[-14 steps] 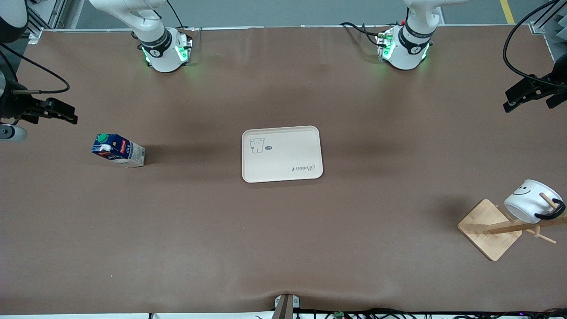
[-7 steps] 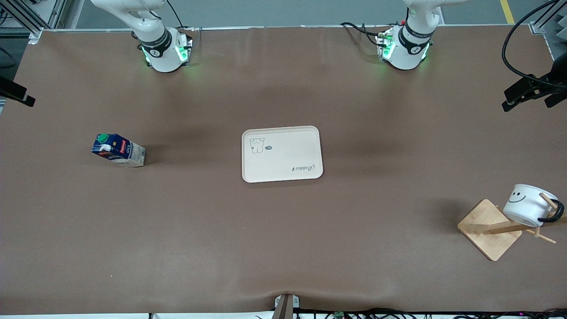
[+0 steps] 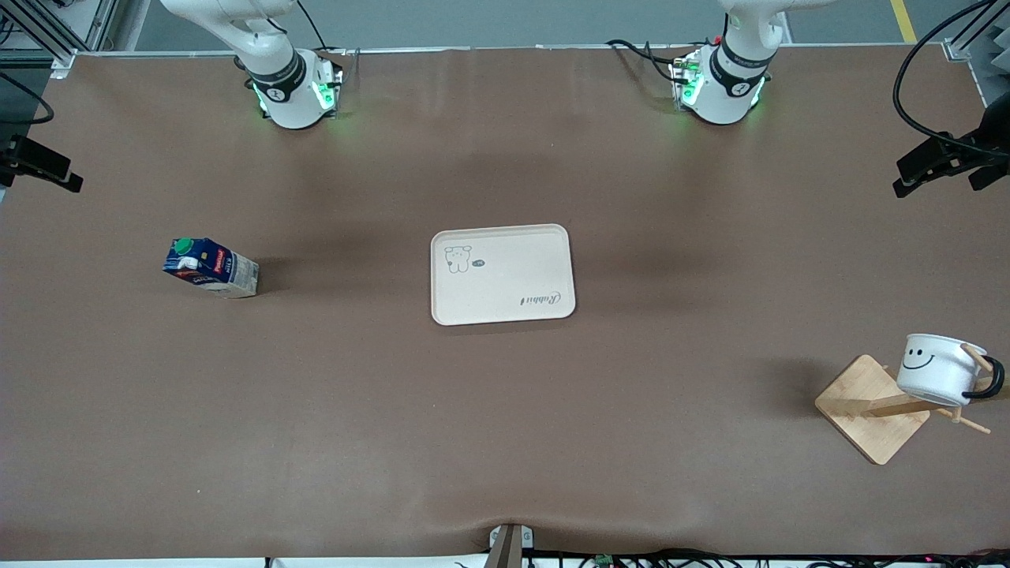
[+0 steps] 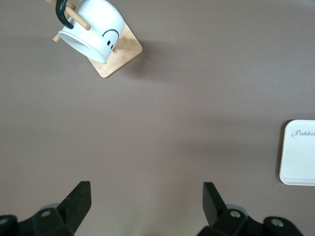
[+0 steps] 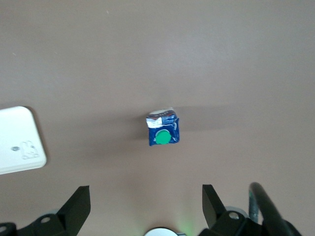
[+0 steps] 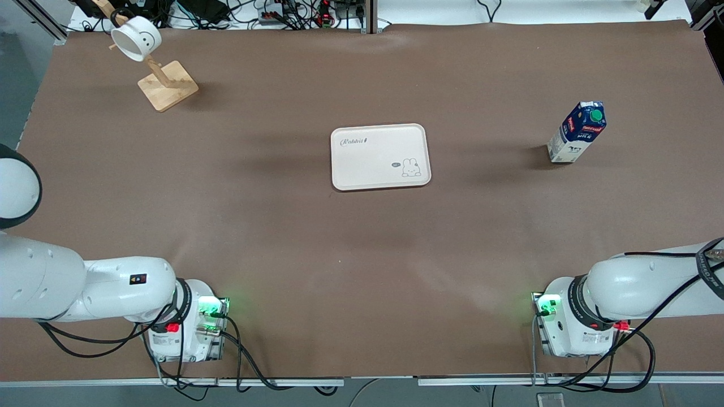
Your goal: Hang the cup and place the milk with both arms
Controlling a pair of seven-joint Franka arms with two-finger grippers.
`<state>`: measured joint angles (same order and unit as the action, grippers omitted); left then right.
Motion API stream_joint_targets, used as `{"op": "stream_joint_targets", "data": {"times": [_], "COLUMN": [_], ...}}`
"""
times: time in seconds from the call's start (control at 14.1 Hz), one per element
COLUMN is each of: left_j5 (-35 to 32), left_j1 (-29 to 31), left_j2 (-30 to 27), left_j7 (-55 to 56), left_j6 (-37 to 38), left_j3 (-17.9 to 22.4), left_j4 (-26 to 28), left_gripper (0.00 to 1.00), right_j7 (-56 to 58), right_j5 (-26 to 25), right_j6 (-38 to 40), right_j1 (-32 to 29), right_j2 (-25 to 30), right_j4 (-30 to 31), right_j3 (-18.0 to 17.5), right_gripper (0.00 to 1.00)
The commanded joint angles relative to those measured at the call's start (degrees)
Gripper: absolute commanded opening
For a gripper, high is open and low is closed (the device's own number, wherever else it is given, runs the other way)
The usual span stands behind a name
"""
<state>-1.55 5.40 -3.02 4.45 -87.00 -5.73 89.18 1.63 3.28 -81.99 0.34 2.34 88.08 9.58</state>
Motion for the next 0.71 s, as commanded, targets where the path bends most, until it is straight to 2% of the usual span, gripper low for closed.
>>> {"op": "stream_joint_targets", "data": {"times": [0.0, 0.14, 0.28, 0.36, 0.64], "left_j5": [0.0, 0.1, 0.1, 0.3, 0.5], "left_j1": [0.3, 0.6, 2.7, 2.9, 6.5], "left_j2": [-1.3, -2.1, -3.8, -4.5, -5.1], "left_j7": [0.5, 0.3, -0.4, -0.4, -0.7], "left_j6": [-1.3, -5.8, -13.4, -17.3, -32.1], "left_j3": [0.0, 0.5, 0.5, 0.5, 0.5], "left_j4": [1.3, 4.3, 10.3, 13.6, 22.0], "left_gripper": [1.00, 1.00, 1.00, 1.00, 1.00], "right_j7": [0.6, 3.3, 2.0, 1.9, 0.7], "right_j5": [3.2, 1.0, -7.9, -8.7, -3.2], "right_j6": [1.0, 0.3, -0.6, 0.8, -1.2], "right_j1": [-1.1, -0.5, 1.0, 1.3, 0.7], "right_j2": [0.3, 0.0, 0.3, 0.6, -0.7], "right_j4": [-2.6, -2.6, -2.7, -2.6, -2.6], "right_j3": [0.5, 0.2, -0.5, -0.5, -0.3], "right_gripper": [1.00, 1.00, 1.00, 1.00, 1.00]}}
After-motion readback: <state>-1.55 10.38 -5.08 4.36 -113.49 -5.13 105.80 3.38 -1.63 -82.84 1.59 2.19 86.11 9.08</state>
